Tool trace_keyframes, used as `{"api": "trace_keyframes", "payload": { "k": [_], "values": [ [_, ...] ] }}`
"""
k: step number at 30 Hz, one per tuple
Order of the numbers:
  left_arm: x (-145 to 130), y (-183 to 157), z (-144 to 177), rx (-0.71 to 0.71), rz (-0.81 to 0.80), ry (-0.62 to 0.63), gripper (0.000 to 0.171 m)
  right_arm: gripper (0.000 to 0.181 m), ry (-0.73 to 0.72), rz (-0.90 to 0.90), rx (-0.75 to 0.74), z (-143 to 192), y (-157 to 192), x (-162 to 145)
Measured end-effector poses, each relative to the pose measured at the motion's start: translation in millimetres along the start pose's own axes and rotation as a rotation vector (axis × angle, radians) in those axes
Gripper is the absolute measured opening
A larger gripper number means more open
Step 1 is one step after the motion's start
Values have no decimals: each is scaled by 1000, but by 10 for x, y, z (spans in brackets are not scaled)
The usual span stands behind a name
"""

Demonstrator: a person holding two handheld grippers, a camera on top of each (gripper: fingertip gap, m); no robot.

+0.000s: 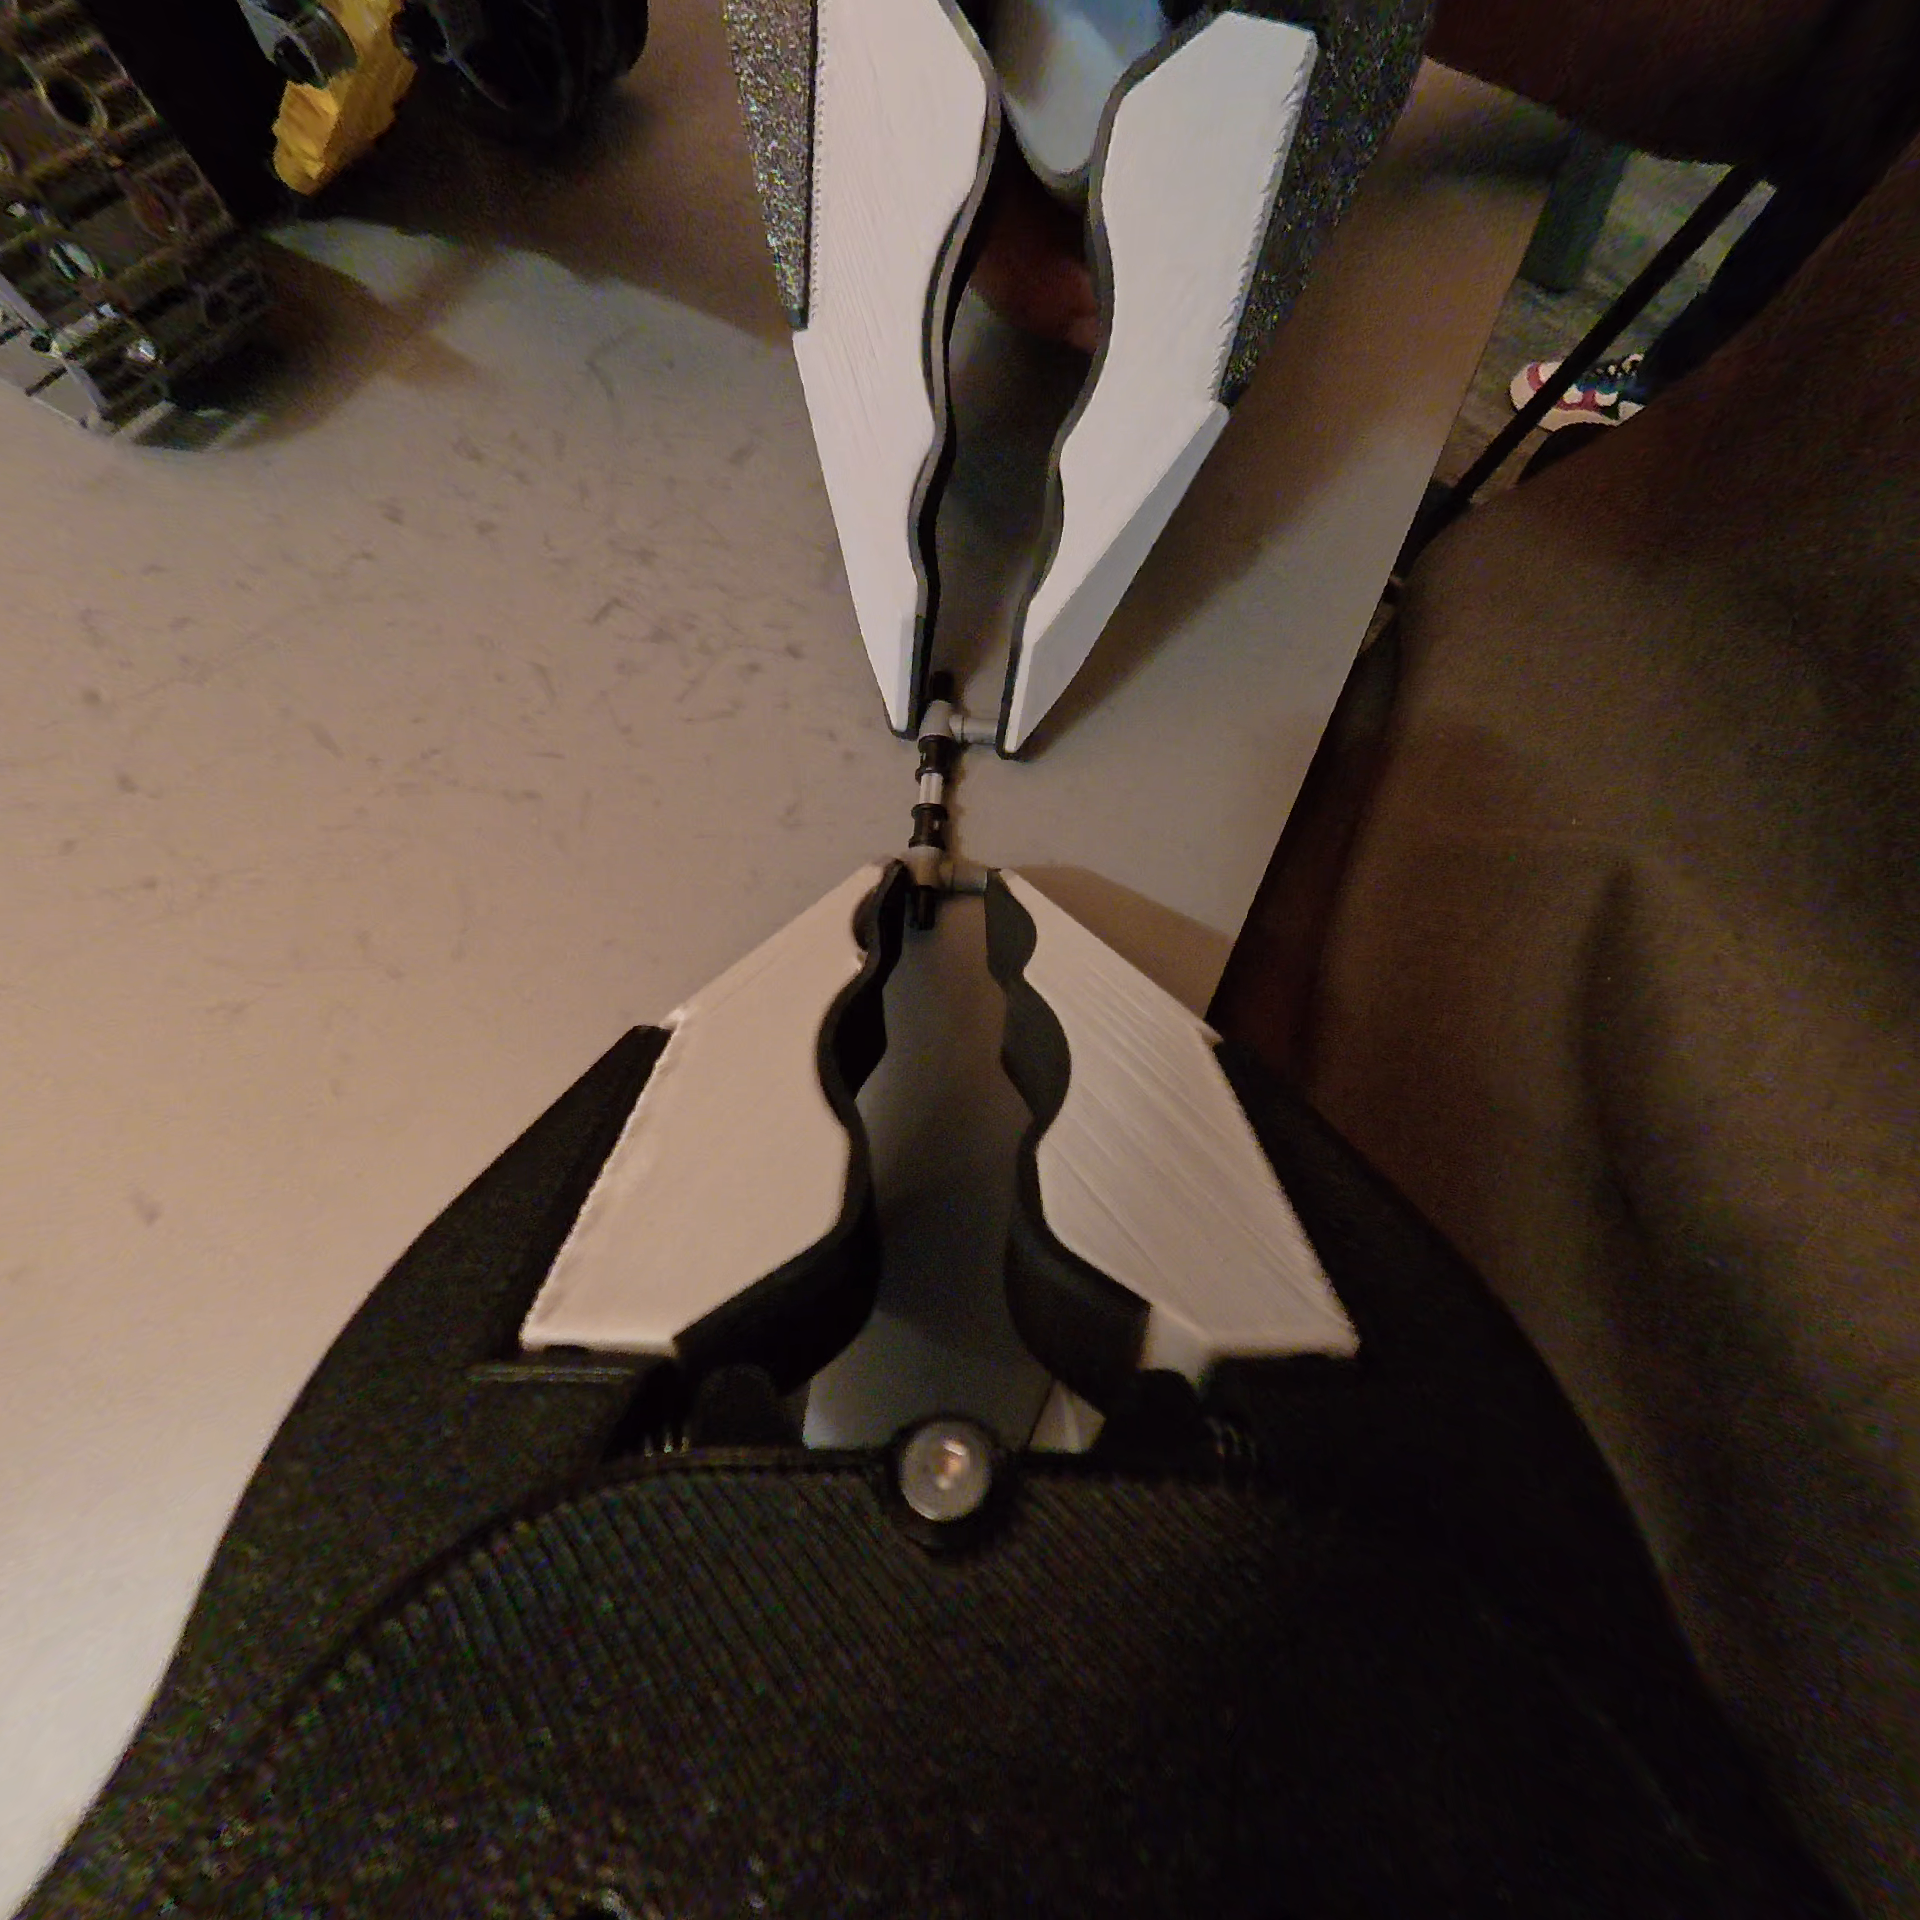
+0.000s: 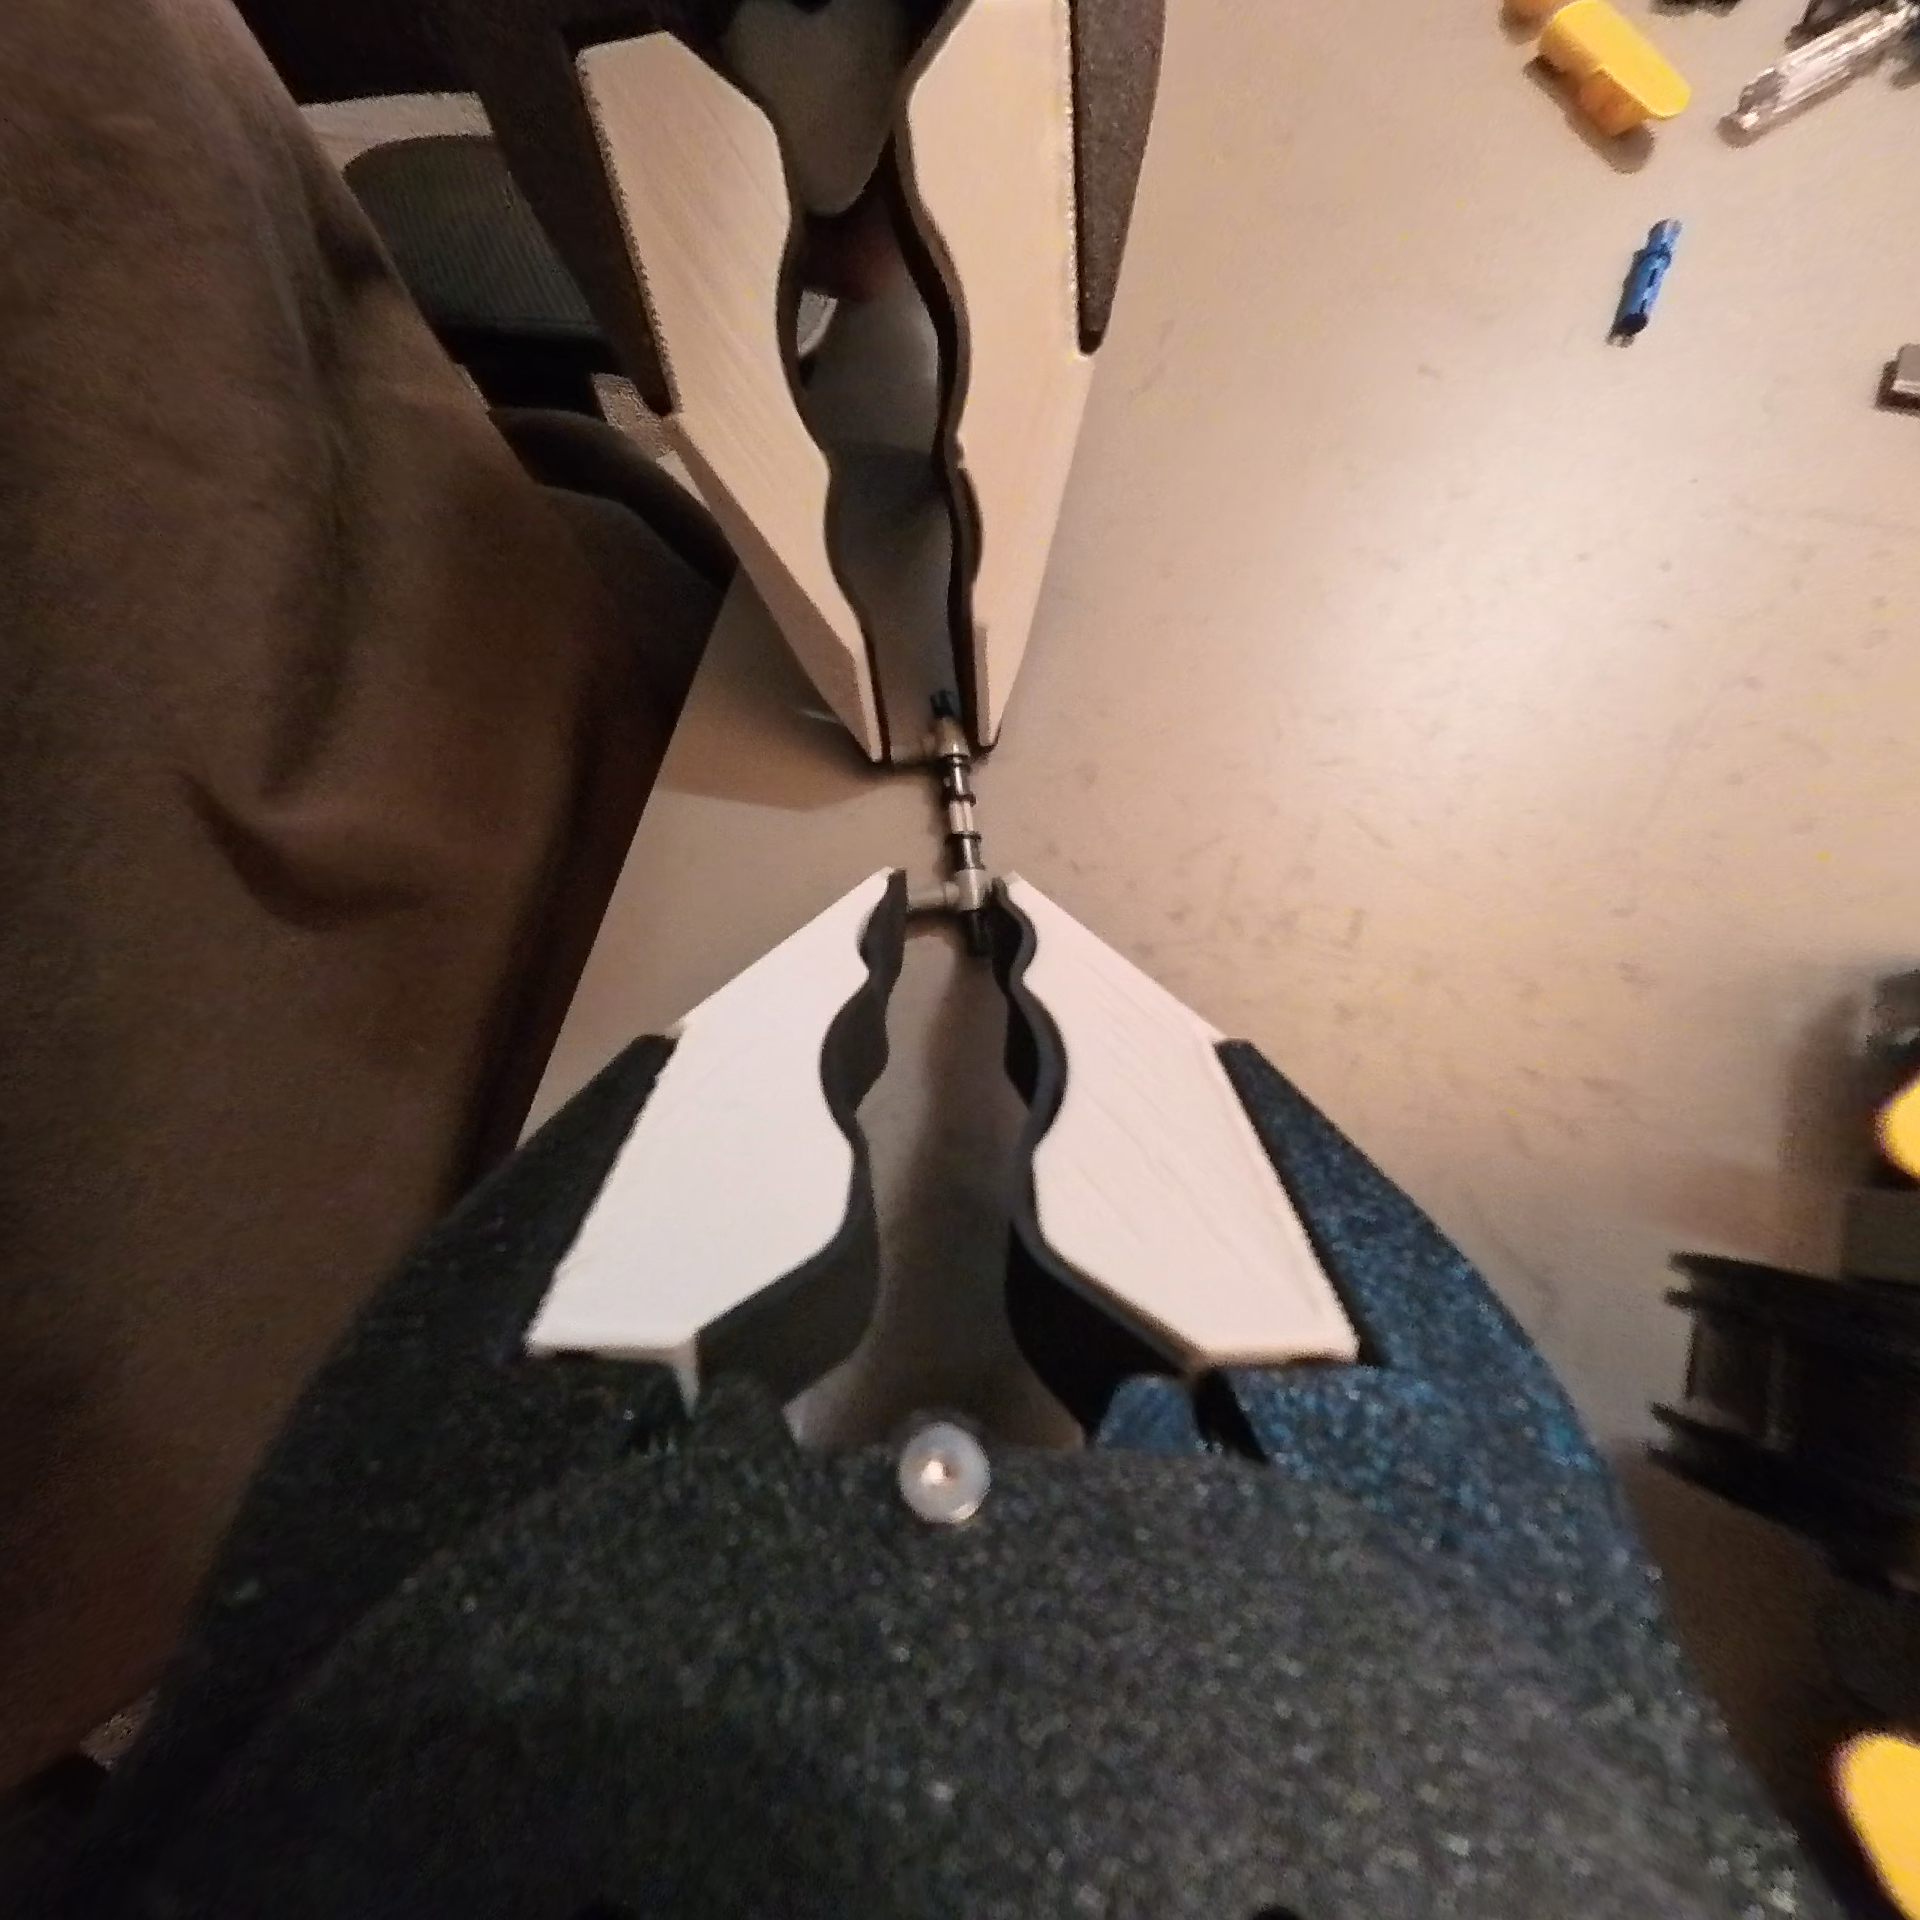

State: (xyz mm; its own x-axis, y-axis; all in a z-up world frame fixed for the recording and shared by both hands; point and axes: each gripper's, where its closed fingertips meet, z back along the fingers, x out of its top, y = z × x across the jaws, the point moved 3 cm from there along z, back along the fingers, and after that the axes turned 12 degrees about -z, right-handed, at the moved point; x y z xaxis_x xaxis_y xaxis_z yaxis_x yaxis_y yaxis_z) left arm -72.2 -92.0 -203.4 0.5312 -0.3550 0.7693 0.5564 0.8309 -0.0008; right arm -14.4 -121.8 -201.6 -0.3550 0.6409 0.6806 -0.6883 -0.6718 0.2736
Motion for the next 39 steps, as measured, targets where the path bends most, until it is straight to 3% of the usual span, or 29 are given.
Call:
{"api": "trace_keyframes", "payload": {
  "k": [20, 26, 34, 39],
  "values": [
    [24, 5, 10, -21, 34, -41, 13, 15, -11, 18, -42, -22, 26, 1],
    [60, -10, -24, -28, 43, -19, 13, 30, -23, 11, -69, 21, 24, -25],
    [243, 294, 15, 85, -46, -17, 14, 35, -225, -50, -89, 353, -135, 120],
    [131, 659, 16, 192, 6, 0, 14, 35, -350, -58, -141, 548, -180, 145]
  ]
}}
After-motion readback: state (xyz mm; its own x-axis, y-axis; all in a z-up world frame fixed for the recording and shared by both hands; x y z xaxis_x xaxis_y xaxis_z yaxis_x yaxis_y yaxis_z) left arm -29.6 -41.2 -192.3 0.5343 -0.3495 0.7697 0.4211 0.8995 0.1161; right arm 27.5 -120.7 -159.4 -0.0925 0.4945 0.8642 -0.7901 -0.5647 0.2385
